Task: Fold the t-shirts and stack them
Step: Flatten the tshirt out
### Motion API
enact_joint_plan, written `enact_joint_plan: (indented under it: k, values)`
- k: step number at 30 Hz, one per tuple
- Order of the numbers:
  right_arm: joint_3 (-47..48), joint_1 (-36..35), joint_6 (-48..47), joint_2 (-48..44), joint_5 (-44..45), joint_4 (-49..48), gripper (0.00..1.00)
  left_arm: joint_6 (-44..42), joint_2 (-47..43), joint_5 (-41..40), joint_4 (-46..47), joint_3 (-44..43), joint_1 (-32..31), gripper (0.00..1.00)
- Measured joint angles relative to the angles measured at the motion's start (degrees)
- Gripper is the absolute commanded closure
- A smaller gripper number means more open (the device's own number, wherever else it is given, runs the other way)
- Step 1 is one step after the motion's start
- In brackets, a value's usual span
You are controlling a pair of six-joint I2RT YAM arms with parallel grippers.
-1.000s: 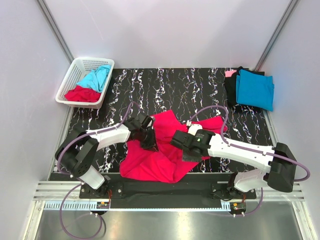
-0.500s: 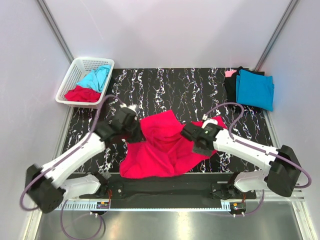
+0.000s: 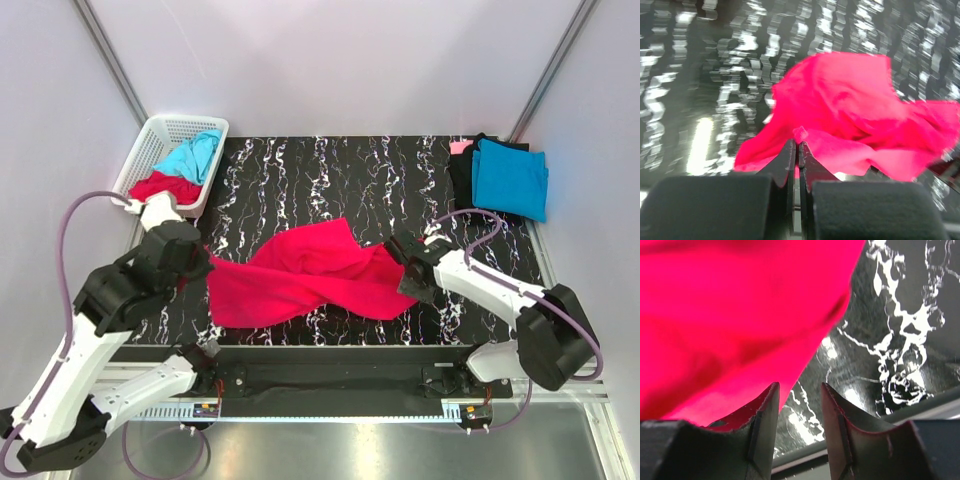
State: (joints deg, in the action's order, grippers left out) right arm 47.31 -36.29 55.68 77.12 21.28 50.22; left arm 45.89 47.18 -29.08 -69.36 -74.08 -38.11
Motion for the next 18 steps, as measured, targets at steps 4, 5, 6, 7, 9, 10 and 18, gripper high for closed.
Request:
enact_joint_plan:
  k: [4,5,6,7,9,10,18]
  values:
    - [1.9,2.0,-2.1,1.7,0.0,-1.2,0.53,2.1,-1.3,-6.0,-5.7,-2.2,0.0,1.00]
    - [2.9,2.4,-2.8,2.1,0.0,-1.5,0.52,2.6,-1.4,-7.4,-6.5,-2.8,0.0,1.00]
    - [3.8,2.8,-3.2,2.3,0.0,-1.6,0.52,3.3,-1.5,-8.4,-7.1,-3.5,0.0,1.00]
    - [4.9,3.1,-3.8,2.8,0.0,-1.8,0.52,4.0,-1.5,-9.5,-7.6,-4.1,0.1,1.00]
    - [6.8,3.9,-5.0,3.9,0.0,-2.8,0.52,5.3,-1.5,-11.2,-8.2,-5.3,0.1,1.00]
    - [7.6,4.3,-5.4,4.7,0.0,-3.2,0.52,5.8,-1.6,-12.1,-8.4,-5.9,0.1,1.00]
    - [3.4,4.7,-6.3,5.6,-4.3,-7.2,0.54,6.5,-1.8,-14.6,-9.0,-11.8,0.1,1.00]
